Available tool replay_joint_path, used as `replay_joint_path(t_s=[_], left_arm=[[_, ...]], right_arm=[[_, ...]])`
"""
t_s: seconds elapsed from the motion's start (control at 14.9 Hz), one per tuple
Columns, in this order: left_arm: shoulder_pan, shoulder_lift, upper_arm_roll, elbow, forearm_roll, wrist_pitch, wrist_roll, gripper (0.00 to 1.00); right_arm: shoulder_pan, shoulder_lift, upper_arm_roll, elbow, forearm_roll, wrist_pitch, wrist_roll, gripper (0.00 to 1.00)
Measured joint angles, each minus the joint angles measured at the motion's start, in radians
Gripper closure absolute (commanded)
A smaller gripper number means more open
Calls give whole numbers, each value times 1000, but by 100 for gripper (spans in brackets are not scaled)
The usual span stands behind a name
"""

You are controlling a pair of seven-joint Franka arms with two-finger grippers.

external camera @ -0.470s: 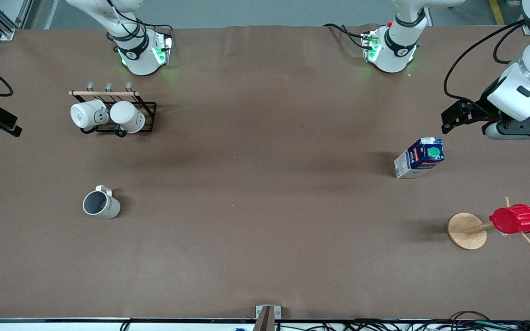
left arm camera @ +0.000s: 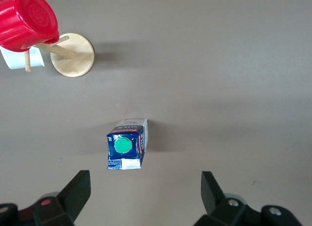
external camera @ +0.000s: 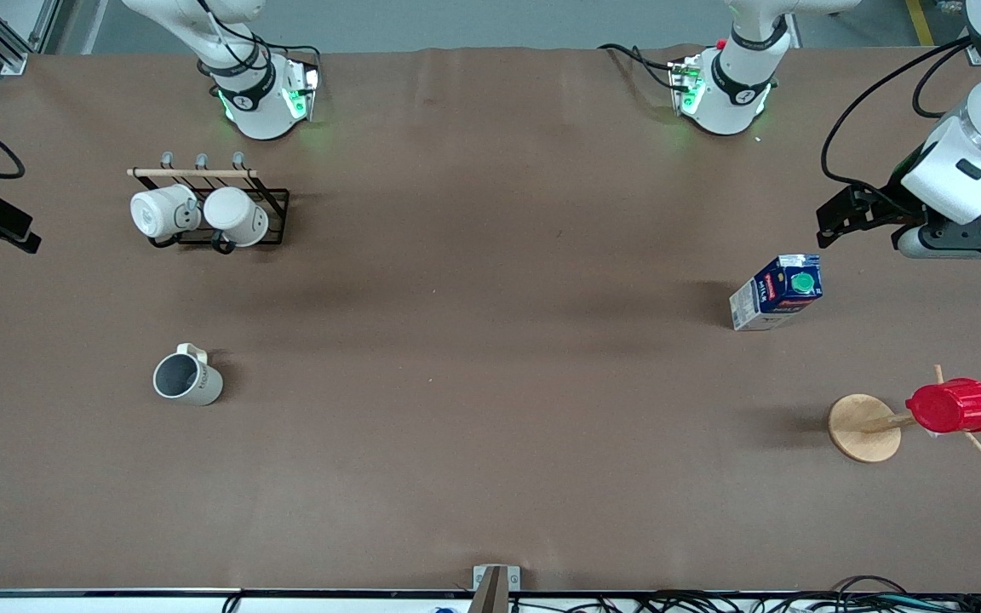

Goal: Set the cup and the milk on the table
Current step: 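Reach the right gripper toward the white mug while the left gripper reaches the milk, then grasp the white mug with the right gripper while the left gripper grasps the milk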

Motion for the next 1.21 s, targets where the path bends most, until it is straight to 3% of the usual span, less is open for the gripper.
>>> replay_joint_path(t_s=[0.27,0.47,0.8,1.21], left_arm=[[22,0,2,-19,0,10,-1,0],[39,2,2,-85,0,60,0,0],[70,4,2,-241,0,198,1,0],[75,7,2,-488,1,440,1,0]], right_arm=[[0,10,-4,-32,0,38,-48,0],[0,68,-8,-139,0,225,-73,0],[0,216,-14,-344,-3,612,-143,0],[-2,390,-39,-364,-13,827,-215,0]])
